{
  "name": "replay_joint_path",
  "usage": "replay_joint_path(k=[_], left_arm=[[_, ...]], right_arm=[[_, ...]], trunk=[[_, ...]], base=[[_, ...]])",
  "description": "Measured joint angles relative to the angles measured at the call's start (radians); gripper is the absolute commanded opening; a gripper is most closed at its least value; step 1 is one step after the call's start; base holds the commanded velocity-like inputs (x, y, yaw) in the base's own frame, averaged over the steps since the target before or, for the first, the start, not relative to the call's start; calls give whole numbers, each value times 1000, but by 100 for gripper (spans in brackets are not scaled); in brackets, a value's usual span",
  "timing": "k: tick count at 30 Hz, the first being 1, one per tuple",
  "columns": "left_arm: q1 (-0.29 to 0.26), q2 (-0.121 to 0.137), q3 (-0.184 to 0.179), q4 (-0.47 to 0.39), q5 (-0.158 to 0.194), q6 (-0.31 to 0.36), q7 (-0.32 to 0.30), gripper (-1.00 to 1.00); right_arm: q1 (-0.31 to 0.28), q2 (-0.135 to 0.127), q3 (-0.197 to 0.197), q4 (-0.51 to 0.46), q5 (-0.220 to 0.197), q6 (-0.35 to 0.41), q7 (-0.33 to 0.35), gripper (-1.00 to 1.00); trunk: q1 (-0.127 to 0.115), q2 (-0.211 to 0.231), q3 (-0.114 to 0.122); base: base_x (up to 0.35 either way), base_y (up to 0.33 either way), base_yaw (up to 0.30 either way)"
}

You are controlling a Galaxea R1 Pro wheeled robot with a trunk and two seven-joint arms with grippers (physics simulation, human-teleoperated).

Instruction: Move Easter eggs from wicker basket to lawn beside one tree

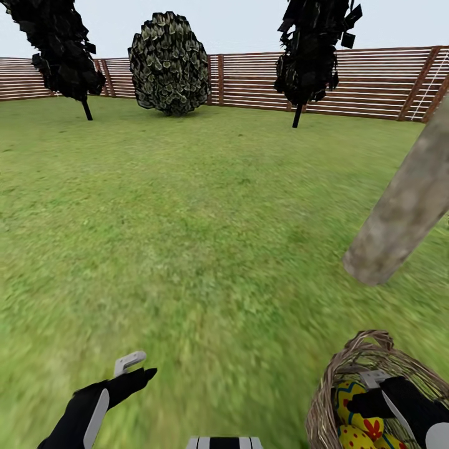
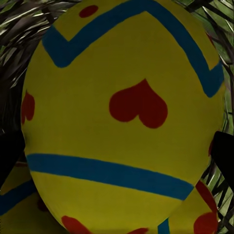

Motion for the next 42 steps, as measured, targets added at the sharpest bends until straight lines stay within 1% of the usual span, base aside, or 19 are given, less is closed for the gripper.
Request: replay_joint_path(k=[4,5,7,11,18,21,26,30,37,42], left_arm=[[0,-1,1,0,1,-5,0,100],[0,-2,0,12,1,-31,0,100],[0,-5,-1,22,1,-48,1,100],[0,-6,-2,23,0,-49,1,100],[0,-6,0,23,1,-49,1,100],[0,-6,-1,23,1,-49,1,100],[0,-6,0,23,1,-49,1,100],[0,-13,-3,23,1,-50,1,100],[0,-19,-2,23,0,-50,1,100],[0,-28,-3,24,-1,-54,9,100]], right_arm=[[0,0,0,0,0,0,0,-100],[0,0,0,0,1,0,0,-100],[0,1,0,0,5,-1,-1,-100],[0,2,1,0,1,0,0,-100],[0,3,2,4,5,-14,0,-100],[1,3,5,6,10,-14,0,-100],[1,3,4,5,6,-13,0,-100],[1,3,4,5,4,-13,0,-100],[1,3,2,5,4,-14,0,-100],[1,3,3,4,3,-14,0,-100]], trunk=[[-1,0,0],[-1,0,0],[-1,0,0],[0,0,0],[-1,0,0],[-1,0,0],[-1,0,0],[-1,0,0],[-1,0,0],[-3,1,19]], base=[[-44,0,0],[0,0,0],[-24,0,0],[-270,0,0],[-13,0,0],[250,0,0],[325,0,0],[328,0,0],[43,0,0],[0,0,0]])
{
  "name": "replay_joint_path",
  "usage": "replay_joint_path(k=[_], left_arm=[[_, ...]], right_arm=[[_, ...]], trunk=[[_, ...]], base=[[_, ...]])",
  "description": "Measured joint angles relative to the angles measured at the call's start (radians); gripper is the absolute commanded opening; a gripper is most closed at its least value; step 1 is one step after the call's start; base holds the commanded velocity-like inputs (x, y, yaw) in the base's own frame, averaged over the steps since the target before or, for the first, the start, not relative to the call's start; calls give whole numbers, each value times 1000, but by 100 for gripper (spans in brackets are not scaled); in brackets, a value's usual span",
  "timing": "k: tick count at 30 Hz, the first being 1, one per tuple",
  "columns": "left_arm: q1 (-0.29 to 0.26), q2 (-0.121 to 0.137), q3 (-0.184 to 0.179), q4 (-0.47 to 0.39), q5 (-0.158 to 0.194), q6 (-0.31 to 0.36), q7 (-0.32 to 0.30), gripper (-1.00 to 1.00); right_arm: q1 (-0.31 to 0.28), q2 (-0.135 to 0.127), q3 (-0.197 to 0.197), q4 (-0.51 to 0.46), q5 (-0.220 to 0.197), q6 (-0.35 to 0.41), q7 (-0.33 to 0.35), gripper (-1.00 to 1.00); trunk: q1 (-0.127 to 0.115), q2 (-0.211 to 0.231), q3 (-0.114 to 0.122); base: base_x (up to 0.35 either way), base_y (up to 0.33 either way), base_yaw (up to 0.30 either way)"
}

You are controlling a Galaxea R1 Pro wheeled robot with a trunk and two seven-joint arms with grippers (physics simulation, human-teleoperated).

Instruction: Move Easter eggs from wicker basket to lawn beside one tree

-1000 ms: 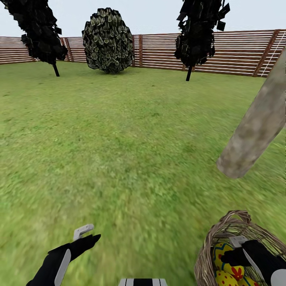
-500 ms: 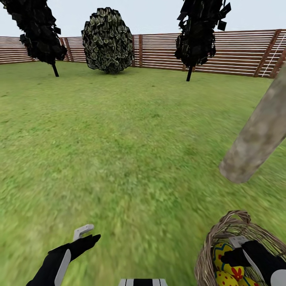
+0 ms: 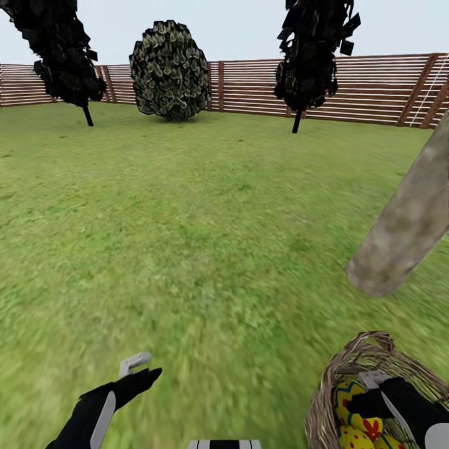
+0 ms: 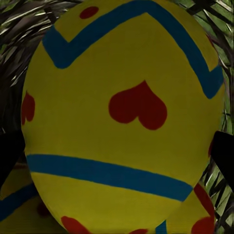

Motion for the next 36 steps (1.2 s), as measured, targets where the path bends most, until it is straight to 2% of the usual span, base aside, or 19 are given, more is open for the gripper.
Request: replay_joint_path(k=[16,36], left_arm=[[0,-11,0,22,0,0,1,100],[0,-13,0,23,-1,-2,1,100]], right_arm=[[0,1,0,0,1,0,0,-100],[0,1,0,0,0,0,0,-100]], trunk=[[-7,4,62],[-16,8,139]], base=[[0,0,0],[0,0,0]])
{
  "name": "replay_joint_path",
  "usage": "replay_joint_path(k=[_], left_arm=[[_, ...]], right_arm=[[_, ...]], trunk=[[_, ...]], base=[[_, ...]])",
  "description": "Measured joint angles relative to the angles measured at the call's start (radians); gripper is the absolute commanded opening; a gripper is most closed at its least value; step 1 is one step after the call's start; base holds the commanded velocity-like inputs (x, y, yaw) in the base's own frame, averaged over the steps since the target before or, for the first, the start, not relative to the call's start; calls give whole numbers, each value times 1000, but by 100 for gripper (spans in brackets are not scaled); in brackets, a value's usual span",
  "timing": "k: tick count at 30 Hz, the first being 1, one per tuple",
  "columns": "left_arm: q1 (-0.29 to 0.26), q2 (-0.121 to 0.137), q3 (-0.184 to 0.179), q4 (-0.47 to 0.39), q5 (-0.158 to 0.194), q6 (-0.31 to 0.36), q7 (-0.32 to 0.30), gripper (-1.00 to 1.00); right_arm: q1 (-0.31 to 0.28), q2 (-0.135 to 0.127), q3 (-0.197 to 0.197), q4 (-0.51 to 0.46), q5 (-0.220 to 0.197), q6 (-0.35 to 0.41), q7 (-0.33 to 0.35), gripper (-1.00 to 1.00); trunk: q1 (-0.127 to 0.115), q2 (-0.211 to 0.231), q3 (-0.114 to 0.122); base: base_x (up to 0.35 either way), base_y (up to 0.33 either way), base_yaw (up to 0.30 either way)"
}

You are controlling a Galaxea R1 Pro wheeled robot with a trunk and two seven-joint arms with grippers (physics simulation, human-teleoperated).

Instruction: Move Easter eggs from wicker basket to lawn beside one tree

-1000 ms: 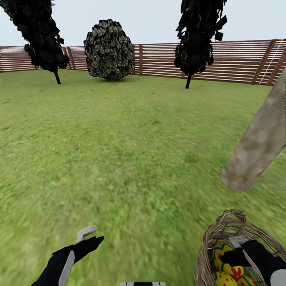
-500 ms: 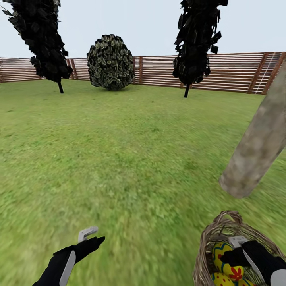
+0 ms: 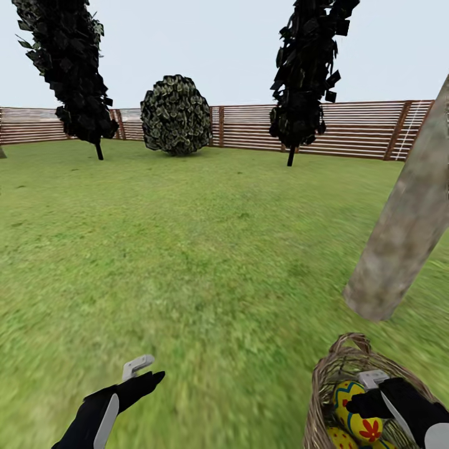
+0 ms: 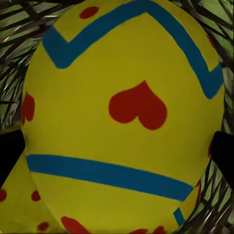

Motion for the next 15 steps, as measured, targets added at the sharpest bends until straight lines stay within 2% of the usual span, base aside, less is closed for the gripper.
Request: replay_joint_path(k=[3,5,8,15], left_arm=[[0,1,0,-1,1,0,-1,100],[0,1,1,0,3,-29,-1,100],[0,0,1,1,3,-32,-1,100],[0,0,1,1,3,-33,-1,100]], right_arm=[[0,0,0,0,0,0,0,-100],[0,-1,-1,0,0,0,0,-100],[-1,-1,-1,-1,4,-1,-1,-100],[0,-1,0,0,-1,0,0,-100]], trunk=[[-1,1,8],[0,0,8],[0,1,8],[-1,1,12]], base=[[-15,0,0],[-297,0,0],[-215,0,0],[-7,0,0]])
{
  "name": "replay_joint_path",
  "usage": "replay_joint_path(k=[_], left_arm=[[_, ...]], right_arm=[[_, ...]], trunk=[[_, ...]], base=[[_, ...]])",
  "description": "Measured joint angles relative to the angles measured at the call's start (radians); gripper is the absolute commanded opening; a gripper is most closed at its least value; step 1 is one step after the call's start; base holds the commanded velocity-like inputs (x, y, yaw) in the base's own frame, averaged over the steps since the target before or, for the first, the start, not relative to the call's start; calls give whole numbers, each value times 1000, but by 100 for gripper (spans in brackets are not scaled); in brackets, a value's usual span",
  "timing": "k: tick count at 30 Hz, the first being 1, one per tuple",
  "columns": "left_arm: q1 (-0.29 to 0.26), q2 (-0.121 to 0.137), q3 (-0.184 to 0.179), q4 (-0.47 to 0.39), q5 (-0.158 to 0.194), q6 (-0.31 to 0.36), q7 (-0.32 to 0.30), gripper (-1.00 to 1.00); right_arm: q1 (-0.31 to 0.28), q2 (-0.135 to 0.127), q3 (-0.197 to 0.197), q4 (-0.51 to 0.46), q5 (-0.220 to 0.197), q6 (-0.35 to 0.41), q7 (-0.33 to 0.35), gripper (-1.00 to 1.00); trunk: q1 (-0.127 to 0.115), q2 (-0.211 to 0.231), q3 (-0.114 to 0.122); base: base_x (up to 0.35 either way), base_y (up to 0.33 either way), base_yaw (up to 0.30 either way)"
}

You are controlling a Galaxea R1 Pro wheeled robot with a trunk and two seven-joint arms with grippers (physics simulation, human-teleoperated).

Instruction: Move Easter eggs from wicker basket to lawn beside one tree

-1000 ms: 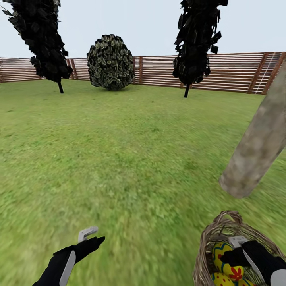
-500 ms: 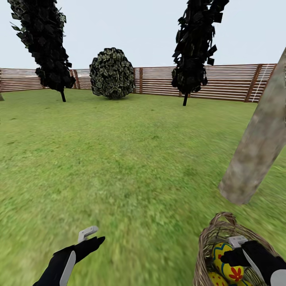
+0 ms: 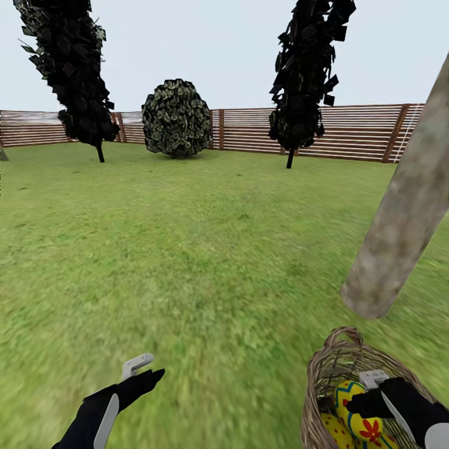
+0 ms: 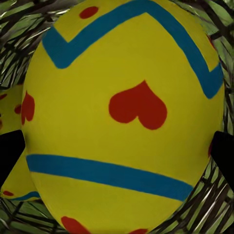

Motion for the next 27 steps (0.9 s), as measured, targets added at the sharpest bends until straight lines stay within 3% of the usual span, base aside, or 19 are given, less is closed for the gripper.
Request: replay_joint_path(k=[16,18,19,22,25,27], left_arm=[[0,-14,-3,23,-1,8,1,100],[0,-13,-2,22,-1,8,1,100],[0,-13,-2,22,-1,8,1,100],[0,-14,-2,23,-1,8,1,100],[0,-15,-2,24,-2,8,1,100],[0,-15,-3,24,-2,8,1,100]], right_arm=[[0,-3,-3,-2,-1,1,1,-100],[0,-5,-14,-10,-7,11,5,-100],[0,-5,-40,-16,-21,12,5,-100],[0,-4,-67,-152,-40,-1,1,-100],[0,-10,-64,-167,-31,113,7,-100],[0,16,-57,-204,-15,100,-26,-100]], trunk=[[-7,4,62],[-8,4,70],[-9,4,74],[-10,5,85],[-11,6,97],[-12,6,105]], base=[[0,0,0],[0,0,0],[0,0,0],[0,0,0],[0,0,0],[0,0,0]])
